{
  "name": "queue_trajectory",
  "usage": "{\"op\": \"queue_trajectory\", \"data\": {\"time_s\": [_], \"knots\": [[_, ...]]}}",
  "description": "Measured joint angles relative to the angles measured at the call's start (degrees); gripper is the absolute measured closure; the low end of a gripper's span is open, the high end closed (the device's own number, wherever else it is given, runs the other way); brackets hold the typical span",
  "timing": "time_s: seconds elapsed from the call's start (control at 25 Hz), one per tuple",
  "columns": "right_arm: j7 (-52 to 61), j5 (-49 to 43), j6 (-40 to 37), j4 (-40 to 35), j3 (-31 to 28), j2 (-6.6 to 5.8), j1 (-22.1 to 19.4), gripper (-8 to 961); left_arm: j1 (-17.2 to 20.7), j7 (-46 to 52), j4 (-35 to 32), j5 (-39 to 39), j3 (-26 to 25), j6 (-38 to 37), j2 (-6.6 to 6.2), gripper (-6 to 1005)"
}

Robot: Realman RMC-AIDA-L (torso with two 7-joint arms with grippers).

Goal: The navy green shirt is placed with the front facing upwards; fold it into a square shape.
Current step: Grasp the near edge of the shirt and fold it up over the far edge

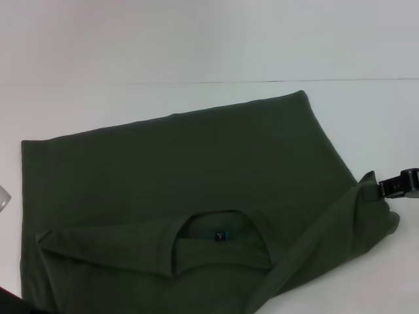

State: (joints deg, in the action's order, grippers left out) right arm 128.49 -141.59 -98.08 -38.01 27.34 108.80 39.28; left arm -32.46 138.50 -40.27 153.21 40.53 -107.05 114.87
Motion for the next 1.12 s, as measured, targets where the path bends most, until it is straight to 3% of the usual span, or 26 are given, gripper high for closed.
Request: {"op": "queue_trajectory", "data": {"time_s": [0.2, 0.52, 1.12], "knots": [[0.0, 0.0, 0.0, 0.0, 0.0, 0.06, 0.0, 914, -0.1, -0.3, 0.3, -0.2, -0.4, -0.1, -0.48, 967], [0.0, 0.0, 0.0, 0.0, 0.0, 0.18, 0.0, 914, -0.1, -0.5, 0.4, -0.5, -0.7, -0.1, -0.73, 963], [0.0, 2.2, 1.5, 0.2, -0.6, 0.68, -0.8, 913, 0.1, -2.4, 0.6, -2.3, -9.8, -0.6, -3.24, 955]]}}
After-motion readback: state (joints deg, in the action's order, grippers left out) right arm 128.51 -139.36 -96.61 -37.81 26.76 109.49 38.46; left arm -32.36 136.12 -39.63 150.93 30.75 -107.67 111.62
